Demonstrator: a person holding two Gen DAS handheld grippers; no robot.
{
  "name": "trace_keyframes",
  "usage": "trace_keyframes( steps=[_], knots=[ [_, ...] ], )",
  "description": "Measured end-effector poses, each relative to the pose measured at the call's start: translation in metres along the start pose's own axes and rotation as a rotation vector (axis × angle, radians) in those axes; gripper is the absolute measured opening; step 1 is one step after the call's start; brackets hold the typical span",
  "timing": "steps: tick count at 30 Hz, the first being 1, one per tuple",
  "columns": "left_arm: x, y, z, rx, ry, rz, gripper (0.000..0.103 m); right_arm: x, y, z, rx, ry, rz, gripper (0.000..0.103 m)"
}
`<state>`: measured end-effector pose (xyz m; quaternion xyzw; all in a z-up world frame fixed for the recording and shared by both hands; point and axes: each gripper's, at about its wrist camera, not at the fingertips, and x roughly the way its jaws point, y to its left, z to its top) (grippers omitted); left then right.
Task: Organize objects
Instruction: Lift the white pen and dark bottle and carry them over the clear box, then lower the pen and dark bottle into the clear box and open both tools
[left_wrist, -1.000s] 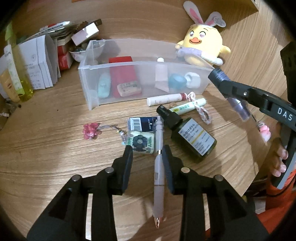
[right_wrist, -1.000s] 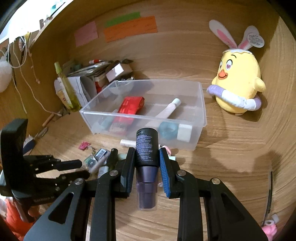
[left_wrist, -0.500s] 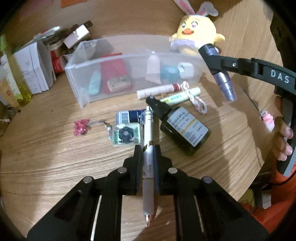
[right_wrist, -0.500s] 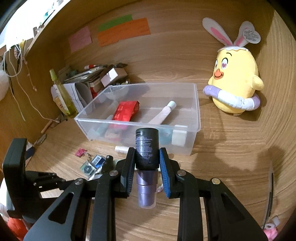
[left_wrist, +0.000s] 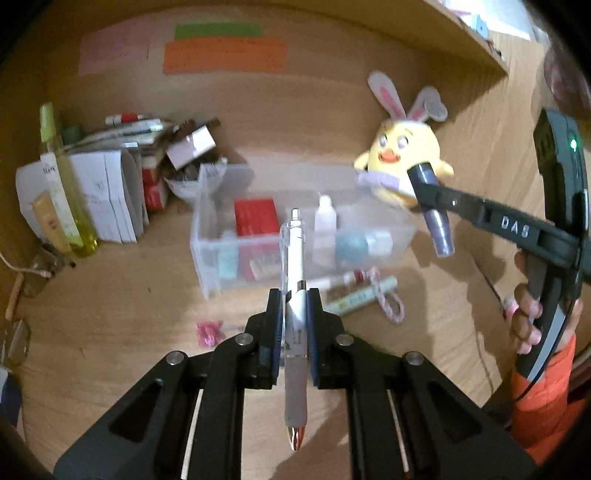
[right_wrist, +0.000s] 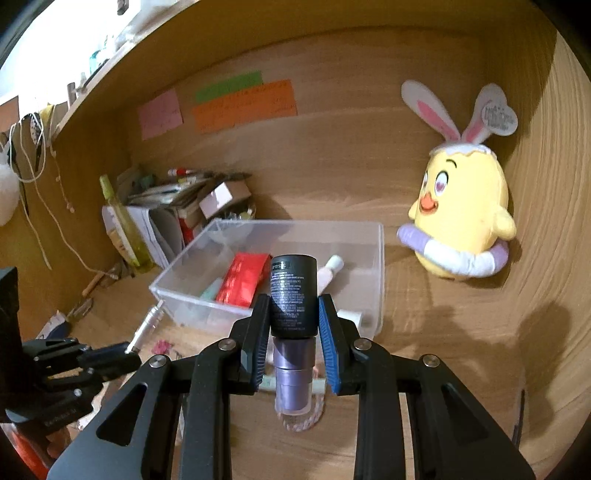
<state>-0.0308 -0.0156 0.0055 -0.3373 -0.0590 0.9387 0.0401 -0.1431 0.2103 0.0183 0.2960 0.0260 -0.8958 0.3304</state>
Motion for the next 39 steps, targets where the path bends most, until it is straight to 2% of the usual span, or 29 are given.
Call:
trace_keyframes(
  steps=[10, 22, 29, 39],
  knots=[
    [-0.004, 0.021, 0.039, -0.042, -0.079, 0.012, 0.012, 0.007, 0.000, 0.025, -0.024, -0.036, -0.021, 0.024],
    [0.009, 0.036, 0.074, -0.054, -0.109, 0.051, 0.012, 0.024, 0.001, 0.042, -0.050, -0.045, -0.036, 0.023],
    [0.033, 0.038, 0.085, -0.059, -0.089, 0.052, 0.012, 0.046, -0.002, 0.038, -0.051, 0.004, -0.050, 0.023],
    [0.081, 0.042, 0.091, -0.067, 0.017, 0.036, 0.012, 0.083, -0.010, 0.030, -0.050, 0.084, -0.083, 0.024]
  ],
)
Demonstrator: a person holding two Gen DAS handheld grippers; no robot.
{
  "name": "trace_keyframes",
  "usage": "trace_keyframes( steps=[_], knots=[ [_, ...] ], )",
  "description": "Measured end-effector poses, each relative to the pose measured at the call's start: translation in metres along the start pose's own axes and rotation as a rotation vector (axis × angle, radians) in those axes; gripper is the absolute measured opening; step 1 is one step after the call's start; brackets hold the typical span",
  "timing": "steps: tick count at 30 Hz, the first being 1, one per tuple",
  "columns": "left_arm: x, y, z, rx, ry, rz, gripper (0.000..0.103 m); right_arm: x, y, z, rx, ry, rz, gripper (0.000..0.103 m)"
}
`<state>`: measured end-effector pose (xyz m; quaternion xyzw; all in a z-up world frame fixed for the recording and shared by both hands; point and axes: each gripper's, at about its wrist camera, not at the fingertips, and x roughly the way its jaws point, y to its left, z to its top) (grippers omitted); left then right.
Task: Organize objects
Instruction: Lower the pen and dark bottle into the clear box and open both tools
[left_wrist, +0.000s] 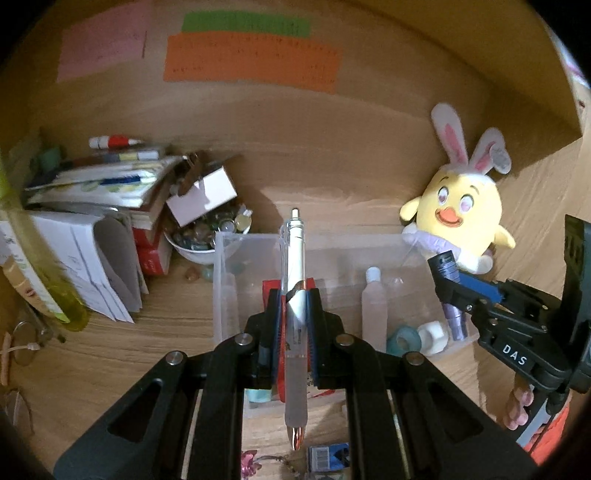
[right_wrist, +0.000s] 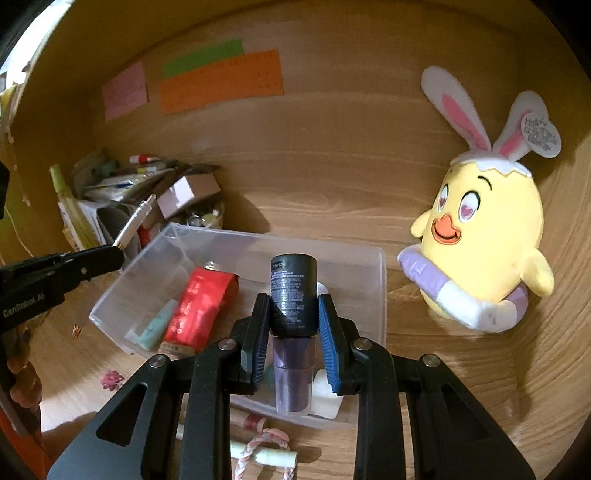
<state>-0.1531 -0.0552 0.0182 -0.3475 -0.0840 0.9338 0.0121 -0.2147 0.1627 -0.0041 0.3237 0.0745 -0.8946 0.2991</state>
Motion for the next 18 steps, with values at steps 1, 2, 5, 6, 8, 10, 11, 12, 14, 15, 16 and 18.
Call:
trace_keyframes(
  steps=[1, 2, 5, 6, 8, 10, 11, 12, 14, 15, 16, 18],
  knots=[
    [0.004, -0.001, 0.000, 0.001, 0.008, 0.003, 0.012, 0.003, -0.001, 0.000, 0.002, 0.008, 0.000, 0.024],
    [0.007, -0.001, 0.000, 0.002, 0.012, 0.007, 0.012, 0.005, -0.001, 0.000, 0.003, 0.014, 0.002, 0.024],
    [0.017, -0.002, 0.003, 0.000, 0.028, 0.012, 0.012, 0.013, -0.001, -0.002, 0.001, 0.029, -0.007, 0.024],
    [0.020, -0.002, 0.004, 0.000, 0.034, 0.010, 0.012, 0.016, 0.000, -0.002, -0.002, 0.036, -0.010, 0.024],
    [0.025, -0.003, 0.005, 0.005, 0.043, 0.009, 0.012, 0.021, 0.001, -0.003, -0.005, 0.049, -0.008, 0.024],
    [0.029, -0.005, 0.005, 0.012, 0.055, 0.006, 0.012, 0.026, 0.004, -0.004, -0.013, 0.064, -0.007, 0.024],
    [0.032, -0.005, 0.005, 0.015, 0.060, 0.002, 0.012, 0.029, 0.005, -0.005, -0.018, 0.070, -0.007, 0.024],
    [0.035, -0.005, 0.005, 0.018, 0.067, -0.004, 0.012, 0.030, 0.006, -0.006, -0.020, 0.076, -0.004, 0.024],
    [0.041, -0.006, 0.004, 0.022, 0.079, -0.016, 0.012, 0.034, 0.008, -0.007, -0.021, 0.089, 0.006, 0.024],
    [0.043, -0.006, 0.003, 0.025, 0.086, -0.023, 0.012, 0.035, 0.008, -0.008, -0.020, 0.094, 0.011, 0.024],
    [0.046, -0.007, 0.003, 0.026, 0.091, -0.028, 0.012, 0.037, 0.009, -0.008, -0.017, 0.099, 0.020, 0.024],
    [0.050, -0.007, 0.001, 0.032, 0.103, -0.035, 0.012, 0.040, 0.009, -0.010, -0.012, 0.110, 0.038, 0.024]
  ],
)
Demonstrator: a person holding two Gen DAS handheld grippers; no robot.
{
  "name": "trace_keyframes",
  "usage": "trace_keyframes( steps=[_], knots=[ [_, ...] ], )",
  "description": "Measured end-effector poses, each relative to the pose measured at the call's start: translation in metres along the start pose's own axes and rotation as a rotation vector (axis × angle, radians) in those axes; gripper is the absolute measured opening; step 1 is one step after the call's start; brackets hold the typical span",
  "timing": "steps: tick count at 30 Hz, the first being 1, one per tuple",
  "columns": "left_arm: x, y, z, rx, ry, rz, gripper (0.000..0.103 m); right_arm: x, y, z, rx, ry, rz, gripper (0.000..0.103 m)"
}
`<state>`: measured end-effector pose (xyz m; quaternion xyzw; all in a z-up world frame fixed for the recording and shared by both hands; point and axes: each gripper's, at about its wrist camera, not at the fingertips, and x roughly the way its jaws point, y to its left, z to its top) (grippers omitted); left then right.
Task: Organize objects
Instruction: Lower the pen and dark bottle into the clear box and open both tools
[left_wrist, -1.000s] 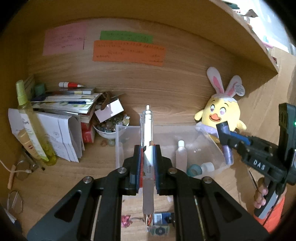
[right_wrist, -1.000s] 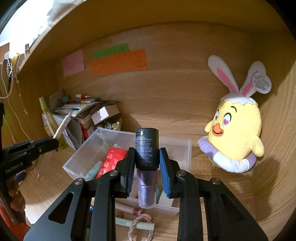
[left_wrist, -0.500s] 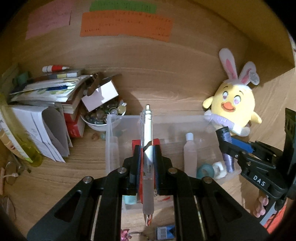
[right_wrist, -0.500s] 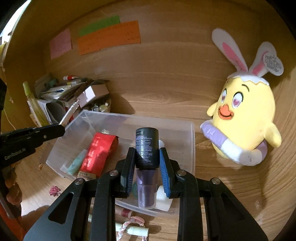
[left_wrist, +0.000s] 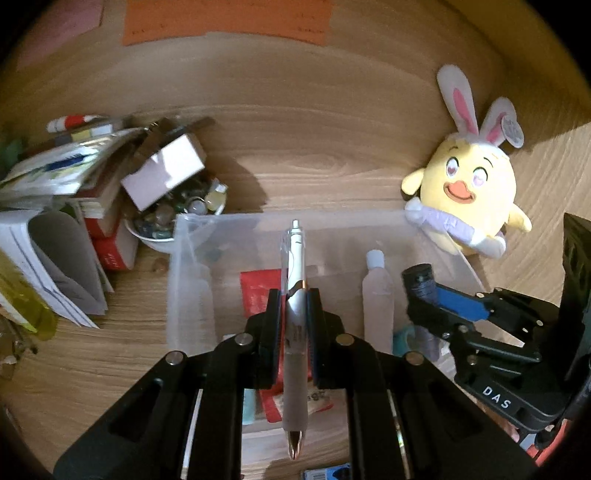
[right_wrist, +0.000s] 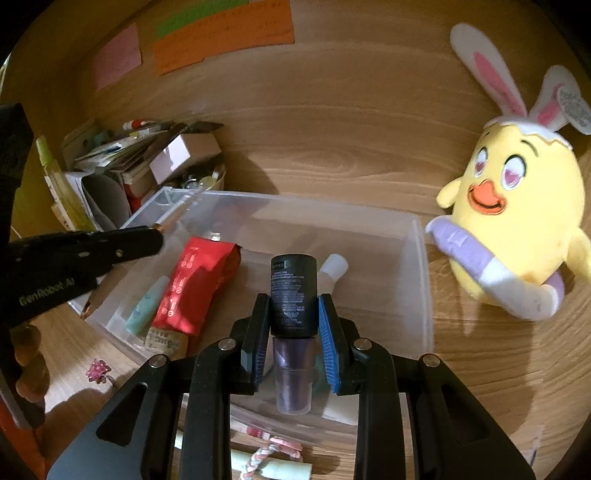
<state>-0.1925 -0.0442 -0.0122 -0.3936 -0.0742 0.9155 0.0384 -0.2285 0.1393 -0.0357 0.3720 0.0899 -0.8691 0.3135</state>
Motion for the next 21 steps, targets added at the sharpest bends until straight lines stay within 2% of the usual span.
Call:
trace_keyframes(
  steps=[3, 8, 12, 19, 21],
  knots=[
    [0.007, -0.001, -0.001, 0.010, 0.019, -0.003, 0.012, 0.006, 0.002, -0.001, 0.003, 0.021, 0.021, 0.024],
    [0.010, -0.004, -0.003, 0.030, 0.049, -0.024, 0.012, 0.008, 0.008, -0.004, -0.023, 0.032, 0.000, 0.024],
    [0.000, -0.006, -0.003, 0.046, 0.029, -0.018, 0.012, 0.001, 0.010, -0.003, -0.032, 0.014, -0.007, 0.040],
    [-0.030, -0.012, -0.008, 0.070, -0.024, 0.015, 0.013, -0.019, 0.009, -0.001, -0.020, -0.018, 0.014, 0.043],
    [-0.039, -0.013, -0.013, 0.077, -0.036, 0.019, 0.020, -0.028, 0.010, -0.001, -0.023, -0.035, 0.013, 0.047]
  ],
)
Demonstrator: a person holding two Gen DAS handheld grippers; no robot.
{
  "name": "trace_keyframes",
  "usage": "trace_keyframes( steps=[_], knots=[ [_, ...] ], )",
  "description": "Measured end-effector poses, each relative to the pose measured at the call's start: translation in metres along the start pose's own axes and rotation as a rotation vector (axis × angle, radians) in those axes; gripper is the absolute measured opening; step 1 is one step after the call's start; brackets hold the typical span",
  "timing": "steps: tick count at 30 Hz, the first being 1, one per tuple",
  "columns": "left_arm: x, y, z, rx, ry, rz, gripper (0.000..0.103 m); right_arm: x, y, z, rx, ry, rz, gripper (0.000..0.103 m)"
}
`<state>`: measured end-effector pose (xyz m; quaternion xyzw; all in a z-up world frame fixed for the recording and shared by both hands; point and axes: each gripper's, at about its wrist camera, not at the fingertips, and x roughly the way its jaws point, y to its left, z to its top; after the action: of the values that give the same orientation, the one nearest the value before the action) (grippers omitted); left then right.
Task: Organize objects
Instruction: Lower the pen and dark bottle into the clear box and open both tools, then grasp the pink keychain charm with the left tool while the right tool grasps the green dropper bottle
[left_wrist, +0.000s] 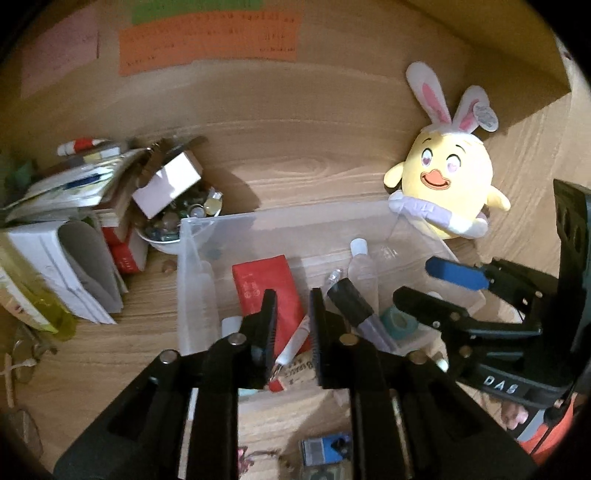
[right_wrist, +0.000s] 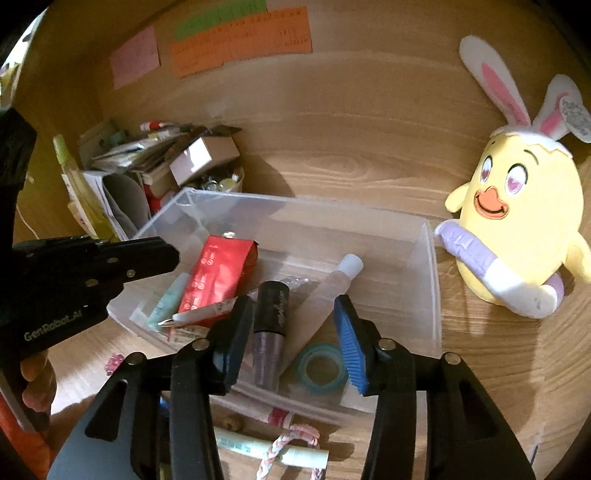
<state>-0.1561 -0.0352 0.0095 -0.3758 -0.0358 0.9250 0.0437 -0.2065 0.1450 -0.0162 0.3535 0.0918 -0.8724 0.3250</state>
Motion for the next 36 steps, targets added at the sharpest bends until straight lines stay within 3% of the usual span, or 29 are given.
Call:
trace_keyframes(
  steps=[4, 7, 9, 14, 18, 36],
  knots=[
    [-0.014, -0.001, -0.009, 0.012, -0.020, 0.009, 0.030, -0.014, 0.006, -0.001, -0.016, -0.021, 0.004, 0.059],
    [-0.024, -0.001, -0.016, 0.018, -0.036, 0.030, 0.044, -0.023, 0.012, -0.005, -0.028, -0.037, 0.001, 0.068],
    [-0.030, -0.002, -0.022, 0.020, -0.053, 0.061, 0.058, -0.030, 0.015, -0.007, -0.033, -0.046, 0.002, 0.071],
    [-0.044, 0.000, -0.034, 0.023, -0.072, 0.082, 0.072, -0.042, 0.022, -0.014, -0.044, -0.052, 0.022, 0.072],
    [-0.054, 0.003, -0.043, 0.012, -0.077, 0.088, 0.083, -0.053, 0.028, -0.021, -0.044, -0.069, 0.032, 0.082],
    [-0.057, 0.029, -0.097, -0.032, 0.025, 0.121, 0.087, -0.058, 0.057, -0.069, -0.046, 0.004, 0.092, 0.082]
  ],
)
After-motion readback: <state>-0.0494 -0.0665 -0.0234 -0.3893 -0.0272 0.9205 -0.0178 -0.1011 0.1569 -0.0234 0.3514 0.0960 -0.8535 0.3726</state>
